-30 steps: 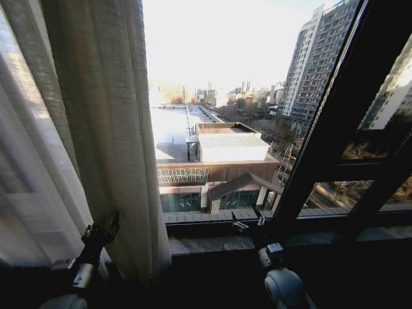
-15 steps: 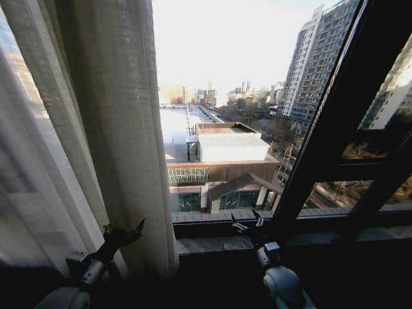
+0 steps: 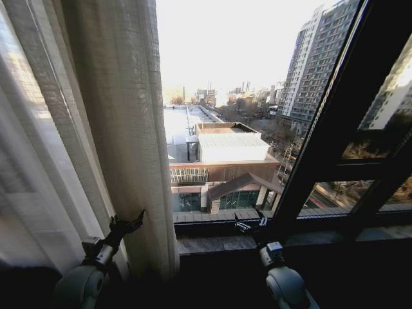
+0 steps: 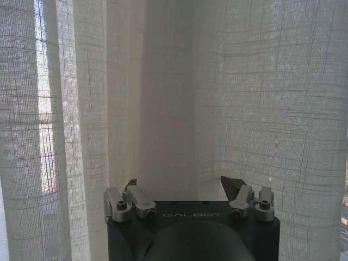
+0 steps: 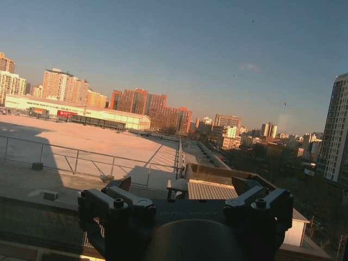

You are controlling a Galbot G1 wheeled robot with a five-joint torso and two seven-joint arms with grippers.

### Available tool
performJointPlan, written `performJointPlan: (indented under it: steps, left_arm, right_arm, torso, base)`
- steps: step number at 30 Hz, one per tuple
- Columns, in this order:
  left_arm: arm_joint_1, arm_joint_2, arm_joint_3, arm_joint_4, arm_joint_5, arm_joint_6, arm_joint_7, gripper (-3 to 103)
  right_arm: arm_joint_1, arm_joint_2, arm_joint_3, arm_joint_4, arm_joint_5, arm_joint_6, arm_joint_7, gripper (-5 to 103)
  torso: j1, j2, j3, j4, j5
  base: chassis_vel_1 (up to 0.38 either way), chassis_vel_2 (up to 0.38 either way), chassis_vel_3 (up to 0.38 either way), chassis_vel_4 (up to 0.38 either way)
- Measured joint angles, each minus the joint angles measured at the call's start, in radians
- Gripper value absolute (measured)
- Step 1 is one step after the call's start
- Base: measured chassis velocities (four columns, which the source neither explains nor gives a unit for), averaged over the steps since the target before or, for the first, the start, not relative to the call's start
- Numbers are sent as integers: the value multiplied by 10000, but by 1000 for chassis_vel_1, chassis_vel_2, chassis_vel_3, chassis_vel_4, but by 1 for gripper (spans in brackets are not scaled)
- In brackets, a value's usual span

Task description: Open the curtains by pulling them apart, changing their state from closed to fully open.

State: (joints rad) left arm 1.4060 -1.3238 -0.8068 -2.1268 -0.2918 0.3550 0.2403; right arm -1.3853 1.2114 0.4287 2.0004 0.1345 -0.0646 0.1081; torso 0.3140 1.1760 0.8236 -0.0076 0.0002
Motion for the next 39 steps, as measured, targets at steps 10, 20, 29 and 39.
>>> performJointPlan:
  steps: [10, 20, 29, 39]
  left_arm:
    - [36, 132, -303, -140, 58, 61, 279, 42]
    - [23, 153, -345, -194, 13, 53, 278, 4]
    - [-172, -282, -315, -319, 233, -26, -1799, 0]
    - [-856, -1380, -1355, 124, 799, -88, -6523, 0]
  right_arm:
    - [-154, -18, 218, 287, -3, -2, 17, 100]
    - [-134, 78, 243, 314, -5, 13, 25, 100]
    - [-142, 267, 50, 211, -166, 54, 0, 100]
    - [-132, 449, -168, 132, -442, 263, -115, 100]
  torso:
    - [0, 0, 0, 0, 0]
    - [0, 0, 0, 0, 0]
    - [0, 0, 0, -1, 0]
    - [0, 0, -1, -3, 2]
  base:
    - [0, 0, 0, 0]
    - [0, 0, 0, 0]
    - [0, 0, 0, 0]
    - [0, 0, 0, 0]
